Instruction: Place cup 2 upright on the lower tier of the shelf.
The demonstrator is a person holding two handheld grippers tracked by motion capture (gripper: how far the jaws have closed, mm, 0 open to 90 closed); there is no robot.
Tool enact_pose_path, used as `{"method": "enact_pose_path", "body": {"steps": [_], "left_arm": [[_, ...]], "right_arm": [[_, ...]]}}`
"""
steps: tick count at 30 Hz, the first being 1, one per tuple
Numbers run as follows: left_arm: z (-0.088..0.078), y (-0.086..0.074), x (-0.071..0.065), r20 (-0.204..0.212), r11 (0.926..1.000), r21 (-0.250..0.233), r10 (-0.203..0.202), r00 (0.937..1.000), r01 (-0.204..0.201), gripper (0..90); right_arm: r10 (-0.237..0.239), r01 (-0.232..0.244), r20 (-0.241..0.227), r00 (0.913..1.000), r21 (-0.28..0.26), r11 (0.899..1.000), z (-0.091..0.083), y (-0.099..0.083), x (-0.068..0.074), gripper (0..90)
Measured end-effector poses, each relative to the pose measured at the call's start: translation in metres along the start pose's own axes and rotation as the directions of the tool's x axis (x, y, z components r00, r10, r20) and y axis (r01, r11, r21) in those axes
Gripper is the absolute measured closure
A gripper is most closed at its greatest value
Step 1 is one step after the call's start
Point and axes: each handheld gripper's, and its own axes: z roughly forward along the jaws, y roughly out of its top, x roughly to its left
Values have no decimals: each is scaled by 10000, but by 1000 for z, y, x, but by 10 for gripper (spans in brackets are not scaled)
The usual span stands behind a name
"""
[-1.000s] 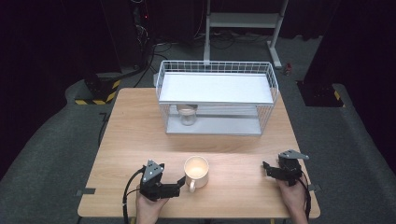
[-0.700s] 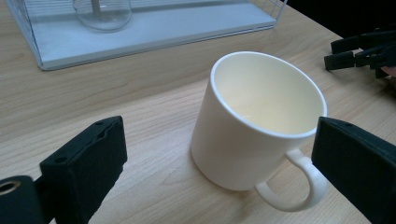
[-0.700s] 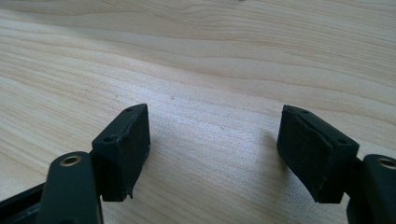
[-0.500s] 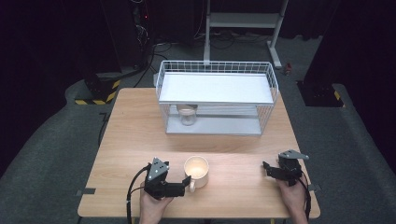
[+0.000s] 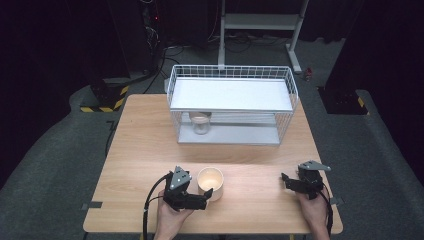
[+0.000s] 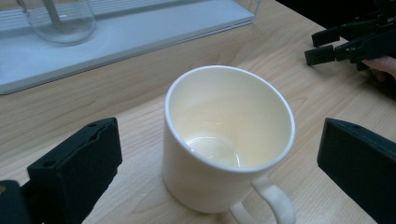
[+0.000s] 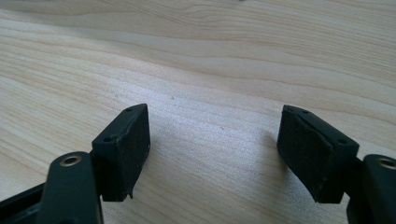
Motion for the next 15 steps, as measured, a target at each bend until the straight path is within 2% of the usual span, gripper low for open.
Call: {"method": "enact_pose_path", "body": {"steps": [9, 15], "left_arm": [[13, 4, -5, 101, 9994, 294, 161, 9998, -164, 5], [21, 6, -7, -44, 9981, 458, 415, 9991, -413, 5]], "right_arm": [[-18, 18, 0, 10000, -4, 10000, 0, 0, 0, 259], [-3, 3, 6, 10000, -1, 10000, 0, 0, 0, 259]]}}
